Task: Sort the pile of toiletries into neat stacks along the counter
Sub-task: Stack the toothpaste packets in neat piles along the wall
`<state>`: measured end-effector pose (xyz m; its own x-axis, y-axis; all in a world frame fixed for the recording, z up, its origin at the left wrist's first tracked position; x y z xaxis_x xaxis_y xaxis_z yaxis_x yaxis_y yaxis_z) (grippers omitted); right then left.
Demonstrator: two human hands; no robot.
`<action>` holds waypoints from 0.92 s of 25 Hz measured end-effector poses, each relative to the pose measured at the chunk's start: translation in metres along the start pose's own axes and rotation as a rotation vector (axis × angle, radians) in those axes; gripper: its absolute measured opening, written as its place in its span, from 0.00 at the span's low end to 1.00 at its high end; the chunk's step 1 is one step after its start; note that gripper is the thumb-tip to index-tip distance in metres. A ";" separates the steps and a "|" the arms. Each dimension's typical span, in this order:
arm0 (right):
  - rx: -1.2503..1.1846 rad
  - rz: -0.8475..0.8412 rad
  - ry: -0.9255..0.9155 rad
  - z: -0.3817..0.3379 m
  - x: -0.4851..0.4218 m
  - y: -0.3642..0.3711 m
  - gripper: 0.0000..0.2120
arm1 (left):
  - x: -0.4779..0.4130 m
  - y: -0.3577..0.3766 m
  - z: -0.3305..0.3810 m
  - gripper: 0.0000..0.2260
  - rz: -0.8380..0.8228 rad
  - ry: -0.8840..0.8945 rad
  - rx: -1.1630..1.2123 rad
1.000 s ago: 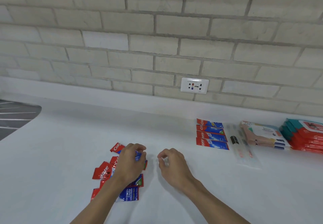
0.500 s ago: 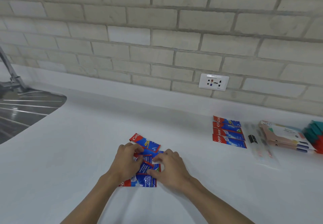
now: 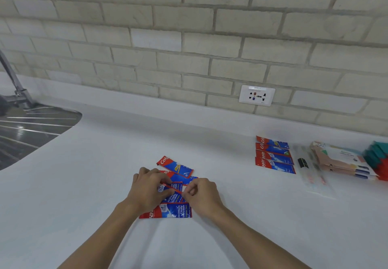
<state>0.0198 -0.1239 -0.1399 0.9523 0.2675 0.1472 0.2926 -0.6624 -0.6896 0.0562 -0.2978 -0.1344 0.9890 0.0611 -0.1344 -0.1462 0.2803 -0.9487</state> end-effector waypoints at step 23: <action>-0.493 -0.049 0.086 0.011 -0.007 -0.017 0.07 | -0.007 -0.015 -0.004 0.16 -0.101 0.017 0.081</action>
<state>0.0074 -0.1074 -0.1370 0.9342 0.2613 0.2430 0.3233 -0.9080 -0.2666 0.0518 -0.3059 -0.1208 0.9989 0.0125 -0.0454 -0.0468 0.3608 -0.9315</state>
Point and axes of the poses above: each hand's wrist, its own x-axis away from the middle knuckle, its own y-axis out of the palm, z = x × y, the point moved 2 cm from there along -x, towards the middle knuckle, and after that the axes turned 6 degrees about y, right-handed, at the moved point
